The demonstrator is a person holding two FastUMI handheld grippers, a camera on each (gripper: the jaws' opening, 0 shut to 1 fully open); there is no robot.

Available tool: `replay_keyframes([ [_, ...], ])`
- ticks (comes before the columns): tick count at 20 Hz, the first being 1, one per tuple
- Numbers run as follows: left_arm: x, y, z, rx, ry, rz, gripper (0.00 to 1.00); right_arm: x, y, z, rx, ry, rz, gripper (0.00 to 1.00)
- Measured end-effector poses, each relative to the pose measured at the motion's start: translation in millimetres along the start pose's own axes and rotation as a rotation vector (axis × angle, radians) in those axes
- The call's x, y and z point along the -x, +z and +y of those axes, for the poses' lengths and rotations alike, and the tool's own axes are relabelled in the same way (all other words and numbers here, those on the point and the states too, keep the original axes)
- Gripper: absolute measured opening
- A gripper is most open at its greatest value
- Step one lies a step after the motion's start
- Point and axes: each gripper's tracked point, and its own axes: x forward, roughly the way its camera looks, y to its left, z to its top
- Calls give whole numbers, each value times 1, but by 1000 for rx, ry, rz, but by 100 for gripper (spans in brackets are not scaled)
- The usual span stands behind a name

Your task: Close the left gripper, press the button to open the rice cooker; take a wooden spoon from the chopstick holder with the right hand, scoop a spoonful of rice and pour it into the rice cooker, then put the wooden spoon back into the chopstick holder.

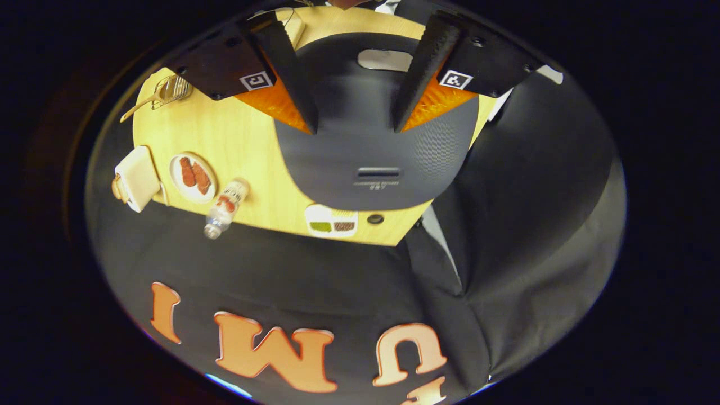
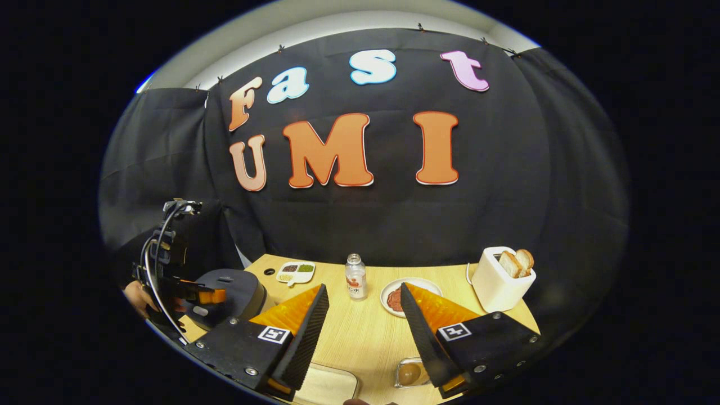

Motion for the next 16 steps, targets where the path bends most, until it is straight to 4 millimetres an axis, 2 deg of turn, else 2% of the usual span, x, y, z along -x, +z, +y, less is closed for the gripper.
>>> replay_keyframes([
  [1, 9, 21, -1, -18, 1, -83, 88, 1, 7, -1, 6, -10, -19, 81],
  [3, 34, 53, -10, -26, -31, -209, 87, 4, 24, 1, 9, -19, -63, 81],
  [6, 77, 95, -18, -14, -79, -392, 96, 16, 49, 2, 41, -39, -132, 80],
  [7, 89, 106, -21, -2, -101, -444, 96, 19, 58, 1, 56, -49, -154, 80],
  [8, 100, 114, -23, 11, -118, -486, 87, 24, 66, 3, 64, -57, -180, 81],
  [9, 111, 120, -24, 19, -135, -523, 87, 28, 75, 6, 70, -58, -202, 81],
  [10, 122, 128, -24, 28, -145, -561, 95, 32, 82, 10, 77, -59, -222, 81],
  [13, 152, 147, -31, 31, -187, -664, 95, 43, 103, 21, 109, -52, -282, 81],
  [16, 180, 164, -39, 26, -211, -750, 94, 49, 118, 24, 127, -67, -319, 84],
])
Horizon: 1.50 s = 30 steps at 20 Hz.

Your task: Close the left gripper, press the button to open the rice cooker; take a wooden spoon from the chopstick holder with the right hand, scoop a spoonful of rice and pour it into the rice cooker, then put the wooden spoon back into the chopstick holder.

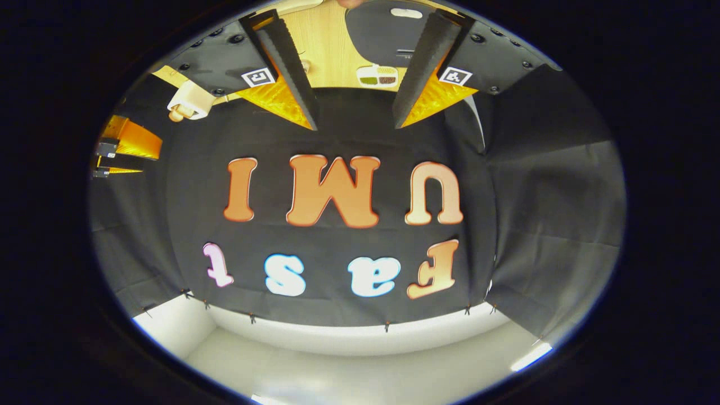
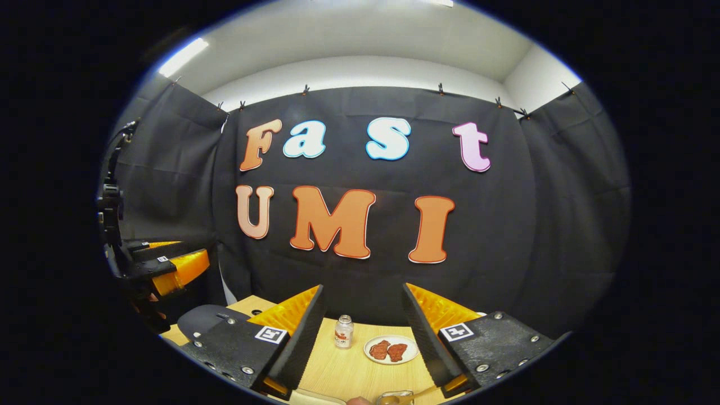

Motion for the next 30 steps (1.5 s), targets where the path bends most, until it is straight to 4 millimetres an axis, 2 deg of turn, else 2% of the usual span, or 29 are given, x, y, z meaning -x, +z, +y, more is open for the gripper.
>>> replay_keyframes([
  [1, 1, 5, -4, 9, -11, -13, 87, 1, 6, -2, -2, -6, -13, 85],
  [2, 3, 9, -6, 16, -13, -18, 94, 0, 12, -4, -13, -11, -25, 86],
  [6, 7, 20, -4, 32, -11, -49, 90, 1, 22, -18, -46, -26, -56, 88],
  [7, 8, 25, -6, 32, -14, -67, 90, 0, 23, -23, -49, -37, -60, 92],
  [8, 8, 31, -6, 30, -16, -83, 89, 1, 24, -26, -54, -42, -61, 88],
  [10, 6, 36, -12, 29, -29, -105, 87, 3, 28, -30, -64, -44, -67, 88],
  [18, 4, 39, -33, -2, -72, -115, 87, 0, 36, -32, -54, -48, -95, 88],
  [22, 5, 47, -39, 0, -85, -134, 87, 0, 40, -40, -73, -60, -100, 88],
  [30, 5, 49, -46, -14, -102, -147, 89, 0, 40, -36, -61, -50, -111, 88],
])
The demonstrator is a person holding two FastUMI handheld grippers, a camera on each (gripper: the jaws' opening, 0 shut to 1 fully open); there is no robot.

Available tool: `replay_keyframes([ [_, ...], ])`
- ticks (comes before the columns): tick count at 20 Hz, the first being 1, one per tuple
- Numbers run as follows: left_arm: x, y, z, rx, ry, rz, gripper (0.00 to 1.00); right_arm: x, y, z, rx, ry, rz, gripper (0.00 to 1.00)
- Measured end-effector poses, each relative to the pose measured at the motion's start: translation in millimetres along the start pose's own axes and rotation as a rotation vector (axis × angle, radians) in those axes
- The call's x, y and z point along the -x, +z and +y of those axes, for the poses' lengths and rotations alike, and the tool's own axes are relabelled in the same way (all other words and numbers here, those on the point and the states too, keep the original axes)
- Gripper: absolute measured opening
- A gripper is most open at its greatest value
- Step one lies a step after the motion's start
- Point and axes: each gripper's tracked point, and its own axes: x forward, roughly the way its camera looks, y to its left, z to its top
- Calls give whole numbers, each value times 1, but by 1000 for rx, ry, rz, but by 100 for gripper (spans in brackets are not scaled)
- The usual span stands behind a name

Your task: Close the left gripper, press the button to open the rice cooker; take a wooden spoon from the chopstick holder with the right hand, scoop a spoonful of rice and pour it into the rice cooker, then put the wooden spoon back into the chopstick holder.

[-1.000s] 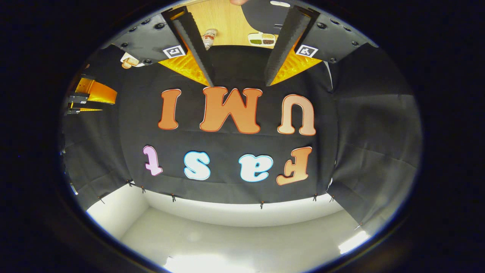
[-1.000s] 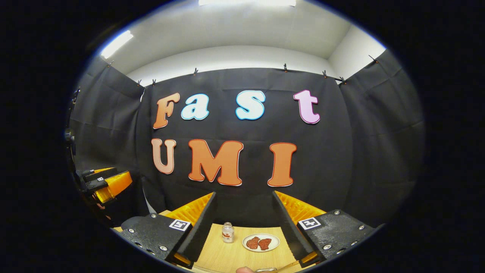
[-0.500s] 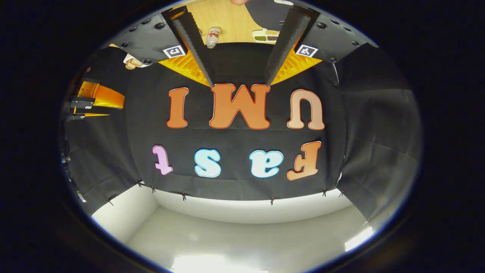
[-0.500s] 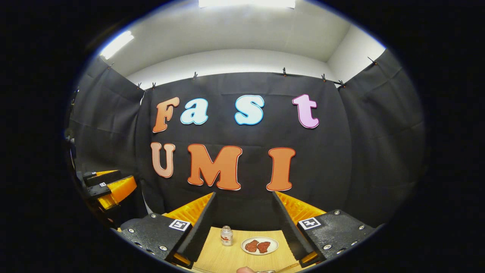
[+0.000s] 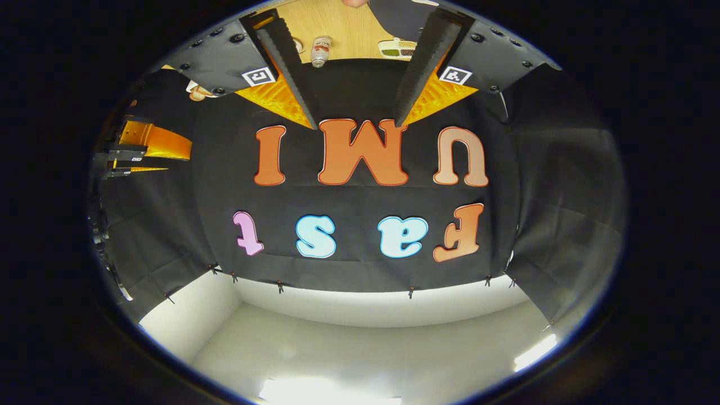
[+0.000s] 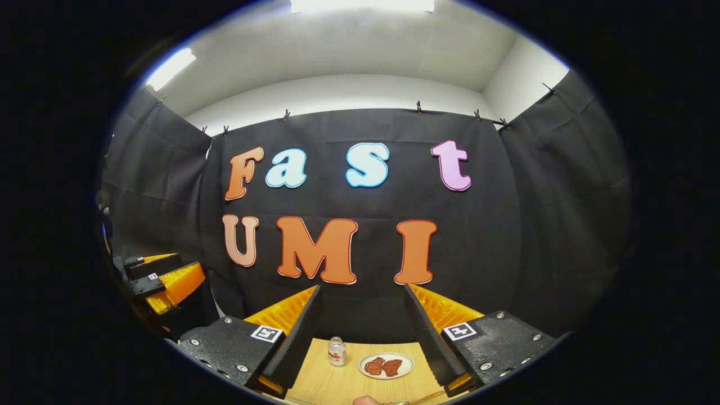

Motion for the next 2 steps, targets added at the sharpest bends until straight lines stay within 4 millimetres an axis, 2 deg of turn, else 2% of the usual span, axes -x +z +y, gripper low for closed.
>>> replay_keyframes([
  [2, -1, 1, 2, 0, 3, -3, 87, 0, 0, 0, 8, 0, -2, 88],
])
